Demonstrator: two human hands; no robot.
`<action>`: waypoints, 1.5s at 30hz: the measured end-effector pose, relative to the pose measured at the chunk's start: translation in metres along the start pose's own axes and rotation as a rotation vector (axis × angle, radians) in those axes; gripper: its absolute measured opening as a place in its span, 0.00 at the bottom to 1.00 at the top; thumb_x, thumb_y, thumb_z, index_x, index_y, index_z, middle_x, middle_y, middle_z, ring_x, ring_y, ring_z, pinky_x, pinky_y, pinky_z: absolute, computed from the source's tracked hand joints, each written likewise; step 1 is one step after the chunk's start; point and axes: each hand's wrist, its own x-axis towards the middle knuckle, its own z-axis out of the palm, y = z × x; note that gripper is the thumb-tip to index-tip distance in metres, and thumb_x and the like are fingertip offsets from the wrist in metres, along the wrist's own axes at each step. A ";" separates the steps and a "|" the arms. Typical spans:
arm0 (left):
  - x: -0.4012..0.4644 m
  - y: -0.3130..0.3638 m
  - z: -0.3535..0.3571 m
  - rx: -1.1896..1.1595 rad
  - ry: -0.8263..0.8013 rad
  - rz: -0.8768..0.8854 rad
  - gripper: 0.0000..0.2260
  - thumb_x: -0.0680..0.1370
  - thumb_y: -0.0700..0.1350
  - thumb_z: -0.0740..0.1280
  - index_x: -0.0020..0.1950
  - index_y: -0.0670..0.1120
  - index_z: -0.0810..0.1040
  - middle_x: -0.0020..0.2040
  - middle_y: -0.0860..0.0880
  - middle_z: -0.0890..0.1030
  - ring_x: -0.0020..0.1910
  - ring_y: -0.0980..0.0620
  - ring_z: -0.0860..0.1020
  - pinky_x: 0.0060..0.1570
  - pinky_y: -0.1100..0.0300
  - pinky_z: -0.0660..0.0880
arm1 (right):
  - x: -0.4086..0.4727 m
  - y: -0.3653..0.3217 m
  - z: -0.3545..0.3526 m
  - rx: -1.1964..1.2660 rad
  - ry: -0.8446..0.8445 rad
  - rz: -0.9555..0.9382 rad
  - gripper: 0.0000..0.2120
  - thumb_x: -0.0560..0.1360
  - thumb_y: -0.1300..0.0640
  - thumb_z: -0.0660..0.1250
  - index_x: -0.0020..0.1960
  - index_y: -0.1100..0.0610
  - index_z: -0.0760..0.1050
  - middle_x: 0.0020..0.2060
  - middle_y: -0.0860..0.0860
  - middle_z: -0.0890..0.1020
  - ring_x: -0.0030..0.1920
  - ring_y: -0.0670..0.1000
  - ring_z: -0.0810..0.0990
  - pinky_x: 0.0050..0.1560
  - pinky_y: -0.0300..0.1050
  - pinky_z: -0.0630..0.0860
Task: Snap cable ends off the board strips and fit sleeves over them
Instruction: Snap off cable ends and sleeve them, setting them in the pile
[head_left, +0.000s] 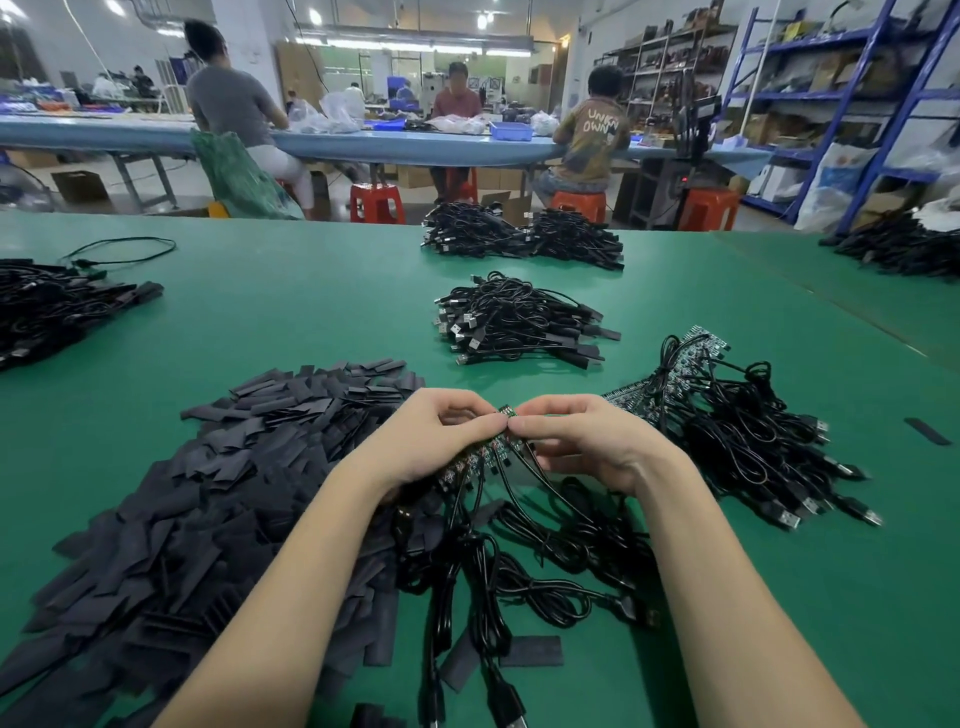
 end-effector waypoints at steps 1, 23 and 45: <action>0.000 0.001 0.000 -0.039 0.003 0.004 0.04 0.77 0.50 0.73 0.45 0.52 0.86 0.44 0.54 0.87 0.44 0.60 0.83 0.48 0.68 0.73 | 0.000 0.000 0.001 0.027 -0.007 0.004 0.09 0.62 0.55 0.80 0.42 0.54 0.86 0.37 0.49 0.83 0.31 0.44 0.77 0.34 0.37 0.78; -0.004 0.005 -0.007 0.023 -0.006 0.038 0.06 0.74 0.55 0.75 0.45 0.54 0.87 0.40 0.57 0.85 0.38 0.63 0.80 0.45 0.68 0.73 | -0.001 -0.004 0.010 0.575 -0.075 -0.040 0.02 0.68 0.57 0.76 0.38 0.55 0.85 0.37 0.49 0.84 0.33 0.45 0.82 0.34 0.35 0.80; 0.010 -0.001 0.056 -0.449 0.179 -0.128 0.06 0.78 0.33 0.70 0.46 0.43 0.78 0.33 0.50 0.84 0.32 0.53 0.81 0.32 0.65 0.75 | 0.019 -0.055 0.050 -0.948 0.388 -0.450 0.05 0.75 0.54 0.70 0.47 0.46 0.84 0.42 0.42 0.85 0.44 0.42 0.82 0.52 0.42 0.79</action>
